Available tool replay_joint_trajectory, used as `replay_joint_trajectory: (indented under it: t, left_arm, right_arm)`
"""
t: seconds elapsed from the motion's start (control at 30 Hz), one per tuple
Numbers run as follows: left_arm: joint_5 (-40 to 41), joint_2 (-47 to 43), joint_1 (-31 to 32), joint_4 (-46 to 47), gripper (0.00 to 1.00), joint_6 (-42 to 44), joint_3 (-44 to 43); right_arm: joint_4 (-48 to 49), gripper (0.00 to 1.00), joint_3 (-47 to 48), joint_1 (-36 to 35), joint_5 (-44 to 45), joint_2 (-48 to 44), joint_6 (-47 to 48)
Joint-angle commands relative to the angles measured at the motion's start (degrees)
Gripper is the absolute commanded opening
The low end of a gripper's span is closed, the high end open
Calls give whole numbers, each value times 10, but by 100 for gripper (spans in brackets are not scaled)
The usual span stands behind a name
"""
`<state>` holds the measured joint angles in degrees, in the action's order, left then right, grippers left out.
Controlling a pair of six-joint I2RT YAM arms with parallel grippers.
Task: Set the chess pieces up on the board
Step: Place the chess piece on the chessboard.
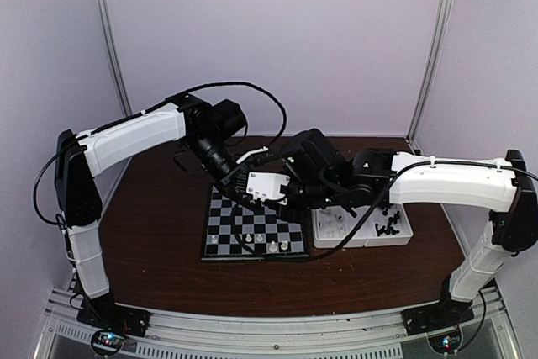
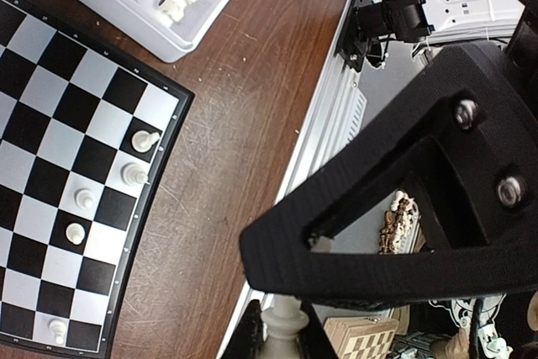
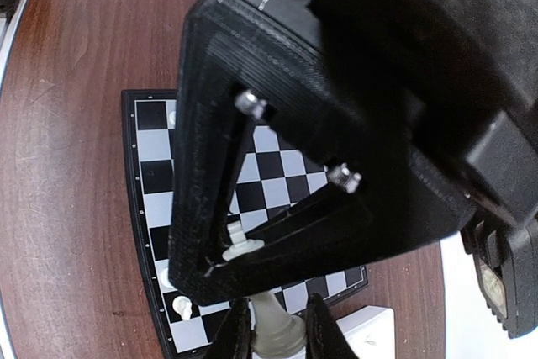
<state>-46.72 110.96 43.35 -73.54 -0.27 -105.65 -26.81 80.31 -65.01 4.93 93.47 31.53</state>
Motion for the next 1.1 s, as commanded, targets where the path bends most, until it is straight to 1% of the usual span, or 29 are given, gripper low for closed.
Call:
replay_joint_trajectory:
  t: [0.0, 0.17, 0.2, 0.33, 0.4, 0.5, 0.67, 0.73, 0.8, 0.9, 1.0, 1.07]
  left_arm:
    - [9, -20, 3, 29, 13, 5, 4]
    - [33, -46, 3, 105, 28, -51, 29]
    - [44, -55, 3, 124, 33, -64, 36]
    - [87, -99, 2, 196, 47, -93, 76]
    - [112, -123, 0, 234, 51, -112, 102]
    - [123, -158, -10, 318, 51, -157, 164]
    - [137, -226, -13, 536, 51, -263, 302]
    - [154, -243, -13, 606, 51, -291, 340]
    - [175, -255, -13, 640, 51, -310, 363]
    - [213, -273, -13, 661, 51, -327, 384]
    - [255, -296, -13, 692, 50, -351, 415]
    - [276, -317, -13, 740, 47, -371, 451]
  right_arm:
    - [9, 11, 1, -6, 23, 7, -18]
    - [52, 7, -12, -5, 44, 18, -73]
    - [63, 7, -17, -4, 47, 18, -88]
    - [109, 6, -36, 0, 61, 16, -141]
    - [129, 6, -47, 3, 64, 13, -166]
    - [165, 6, -68, 9, 64, 3, -206]
    - [225, 7, -97, 22, 46, -15, -280]
    - [237, 7, -96, 23, 45, -15, -306]
    - [250, 6, -96, 26, 45, -17, -335]
    - [289, 6, -114, 29, 35, -25, -364]
    - [305, 7, -121, 31, 32, -27, -388]
    - [309, 6, -121, 36, 35, -26, -410]
